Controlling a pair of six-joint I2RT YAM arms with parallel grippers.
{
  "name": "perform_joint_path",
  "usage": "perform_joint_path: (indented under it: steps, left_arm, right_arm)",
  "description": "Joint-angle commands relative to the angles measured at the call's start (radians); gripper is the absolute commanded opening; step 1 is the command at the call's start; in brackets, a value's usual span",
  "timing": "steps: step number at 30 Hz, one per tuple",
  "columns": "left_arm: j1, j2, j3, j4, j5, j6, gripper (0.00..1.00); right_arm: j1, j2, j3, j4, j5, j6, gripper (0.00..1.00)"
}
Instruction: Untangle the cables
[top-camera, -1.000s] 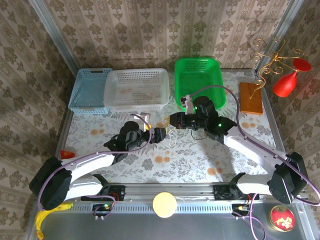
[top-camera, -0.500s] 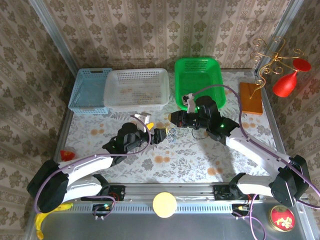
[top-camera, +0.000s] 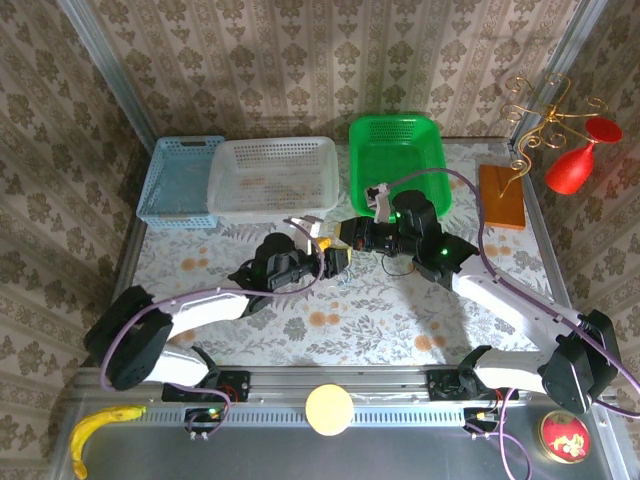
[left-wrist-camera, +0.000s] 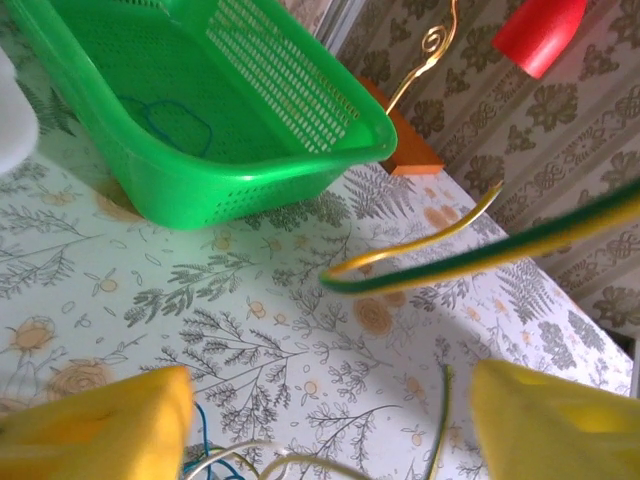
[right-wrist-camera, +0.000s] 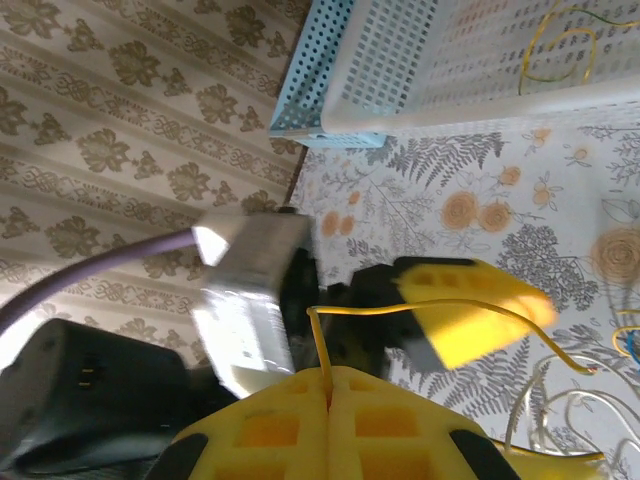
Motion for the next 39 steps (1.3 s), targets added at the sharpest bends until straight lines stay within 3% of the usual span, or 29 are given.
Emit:
perform_joint_path:
  steps: [1, 5, 8, 15, 19, 25, 33, 39]
  left_arm:
    - [-0.006, 0.055, 0.031, 0.096, 0.035, -0.004, 0.58]
    - [-0.006, 0.095, 0.016, 0.121, 0.032, -0.011, 0.27]
    - [-0.006, 0.097, -0.014, 0.125, 0.023, -0.016, 0.12]
    - [-0.006, 0.061, -0.094, 0.129, -0.004, -0.034, 0.13]
    - [-0.004, 0.009, -0.107, 0.097, -0.016, -0.031, 0.26]
    - [0.030, -0.131, -0.088, -0.022, -0.046, -0.038, 0.62]
    - [0.177, -0.335, -0.006, -0.224, -0.018, -0.149, 0.95]
    - [0.308, -0.419, 0.105, -0.398, 0.053, -0.157, 1.00]
  right_arm:
    - [-0.005, -0.028, 0.046, 0.048, -0.026, 0.038, 0.00]
    - [-0.014, -0.049, 0.079, 0.042, -0.033, 0.049, 0.00]
    - [-0.035, -0.064, 0.108, 0.038, -0.037, 0.053, 0.00]
    - [-0.100, -0.077, 0.153, 0.032, -0.035, 0.054, 0.00]
    - [-0.132, -0.070, 0.152, 0.027, -0.044, 0.048, 0.00]
    - [-0.156, -0.069, 0.132, 0.000, -0.037, 0.012, 0.00]
    - [-0.172, -0.069, 0.104, -0.023, -0.026, -0.020, 0.00]
    - [-0.178, -0.043, 0.134, -0.094, 0.037, -0.106, 0.00]
